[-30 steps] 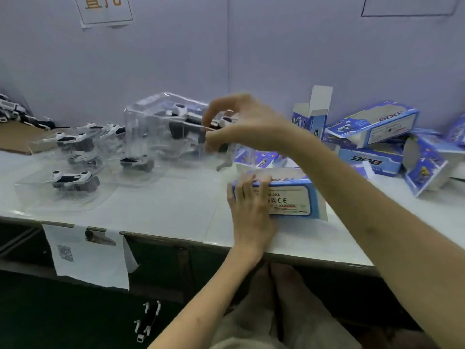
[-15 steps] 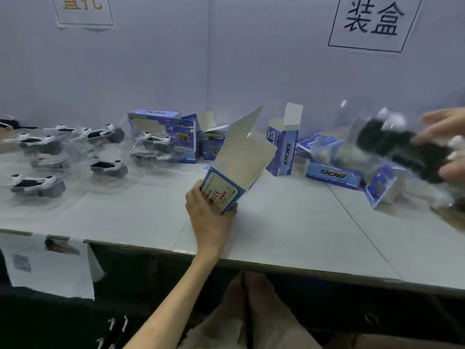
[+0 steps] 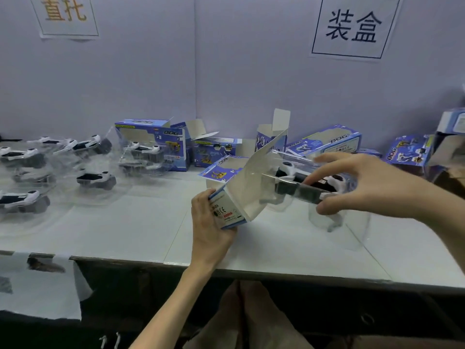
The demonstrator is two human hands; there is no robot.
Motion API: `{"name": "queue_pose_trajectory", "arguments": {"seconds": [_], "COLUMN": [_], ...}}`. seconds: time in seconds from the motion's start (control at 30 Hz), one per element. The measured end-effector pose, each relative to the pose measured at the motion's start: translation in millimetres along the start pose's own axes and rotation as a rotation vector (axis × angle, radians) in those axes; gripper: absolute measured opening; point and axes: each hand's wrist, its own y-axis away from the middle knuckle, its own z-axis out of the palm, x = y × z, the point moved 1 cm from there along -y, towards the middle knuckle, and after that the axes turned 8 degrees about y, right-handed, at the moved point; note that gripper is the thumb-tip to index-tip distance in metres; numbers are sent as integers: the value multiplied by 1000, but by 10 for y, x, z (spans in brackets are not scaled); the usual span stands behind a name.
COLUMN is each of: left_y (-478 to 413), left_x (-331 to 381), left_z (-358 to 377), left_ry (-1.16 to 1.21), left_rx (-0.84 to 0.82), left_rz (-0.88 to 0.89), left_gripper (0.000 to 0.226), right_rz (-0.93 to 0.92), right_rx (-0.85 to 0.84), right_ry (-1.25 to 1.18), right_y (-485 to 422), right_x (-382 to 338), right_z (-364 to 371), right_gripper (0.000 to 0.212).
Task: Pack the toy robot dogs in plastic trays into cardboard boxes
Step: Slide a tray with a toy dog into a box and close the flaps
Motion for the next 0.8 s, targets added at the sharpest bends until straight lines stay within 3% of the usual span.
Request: {"name": "queue_pose_trajectory", "arguments": {"seconds": [0.33,0.53,0.7,0.8], "left_y": [-1,63,49,48], "left_x": [19,76,62,65], "left_z": [-14,32,26,21], "left_ry": [-61,-128,-137,-82], "left_rx": [-84,-269,-236,-170], "left_rz": [13,115,84,21], "left_gripper": [87,86,85,82], "right_rz": [104,150,67,-26], "right_rx": [-140,-255,-234,-58], "right_ry": [135,171,-62,-282], "right_y": [-188,-217,-245,-204], "right_x": [-27,99,212,268], "right_z": [96,255,358,281], "right_gripper": [33,43,28,28]}}
